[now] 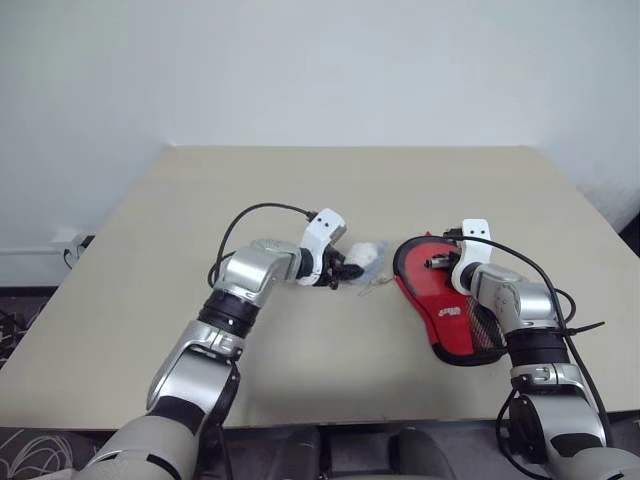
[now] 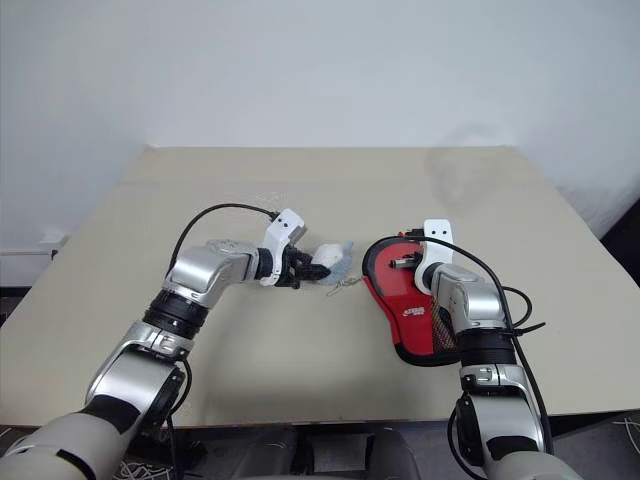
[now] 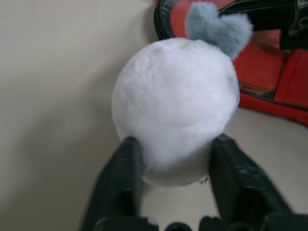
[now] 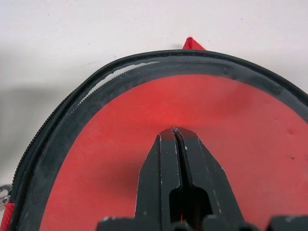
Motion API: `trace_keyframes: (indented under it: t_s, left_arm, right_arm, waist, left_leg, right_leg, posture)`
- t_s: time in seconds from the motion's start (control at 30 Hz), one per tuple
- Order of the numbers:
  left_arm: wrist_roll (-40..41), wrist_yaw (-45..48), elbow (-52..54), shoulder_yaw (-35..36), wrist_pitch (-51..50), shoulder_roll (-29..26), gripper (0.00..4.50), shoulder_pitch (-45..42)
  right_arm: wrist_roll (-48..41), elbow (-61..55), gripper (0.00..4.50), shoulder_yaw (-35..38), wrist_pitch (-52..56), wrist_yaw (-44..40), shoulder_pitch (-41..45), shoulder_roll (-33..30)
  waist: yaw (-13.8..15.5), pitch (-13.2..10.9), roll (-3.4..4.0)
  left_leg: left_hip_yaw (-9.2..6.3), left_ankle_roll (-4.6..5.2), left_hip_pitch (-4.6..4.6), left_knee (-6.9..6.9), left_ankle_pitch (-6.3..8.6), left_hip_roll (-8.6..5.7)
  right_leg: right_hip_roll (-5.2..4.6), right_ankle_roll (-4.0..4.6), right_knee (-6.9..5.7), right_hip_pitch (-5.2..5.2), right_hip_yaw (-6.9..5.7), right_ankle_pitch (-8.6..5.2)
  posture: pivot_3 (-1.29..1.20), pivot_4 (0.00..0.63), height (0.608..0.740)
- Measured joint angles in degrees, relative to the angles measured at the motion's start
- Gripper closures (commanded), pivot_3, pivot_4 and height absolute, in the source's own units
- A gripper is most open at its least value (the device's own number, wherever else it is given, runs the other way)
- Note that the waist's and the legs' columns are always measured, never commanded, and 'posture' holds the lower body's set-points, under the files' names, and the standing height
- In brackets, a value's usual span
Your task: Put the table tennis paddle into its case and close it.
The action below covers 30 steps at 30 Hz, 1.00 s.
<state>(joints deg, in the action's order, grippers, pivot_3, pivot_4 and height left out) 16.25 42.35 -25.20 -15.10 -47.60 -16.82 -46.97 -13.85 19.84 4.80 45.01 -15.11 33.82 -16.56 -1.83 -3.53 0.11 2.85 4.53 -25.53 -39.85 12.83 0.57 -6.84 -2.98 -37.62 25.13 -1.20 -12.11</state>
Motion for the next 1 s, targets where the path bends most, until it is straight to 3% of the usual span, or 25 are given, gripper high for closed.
trace_keyframes:
  t_s: [0.1, 1.0]
  left_arm:
    - [-0.69, -0.52, -3.11, 0.74, 1.38, 0.80, 4.46, -1.57]
    - [-9.15, -5.72, -38.77, 6.79, 21.89, 9.94, 4.49, -20.07]
  right_arm:
    - [0.47, -0.12, 4.50, -0.18, 0.30, -0.05, 0.04, 0.00]
    - [1.51, -3.72, 4.50, -0.92, 3.31, -0.94, -1.36, 1.35]
  waist:
    - [0.00, 0.01, -0.02]
    - [-0.04, 0.17, -0.40]
  left_leg:
    - [0.00, 0.00, 0.00, 0.00, 0.00, -0.01]
    - [-0.12, -0.01, -0.01, 0.00, 0.01, 0.07]
  right_leg:
    - [0.00, 0.00, 0.00, -0.02, 0.00, 0.00]
    - [-0.10, -0.04, 0.01, -0.01, -0.33, 0.02]
  posture:
    - [0.00, 0.000, 0.688]
    - [0.00, 0.000, 0.688]
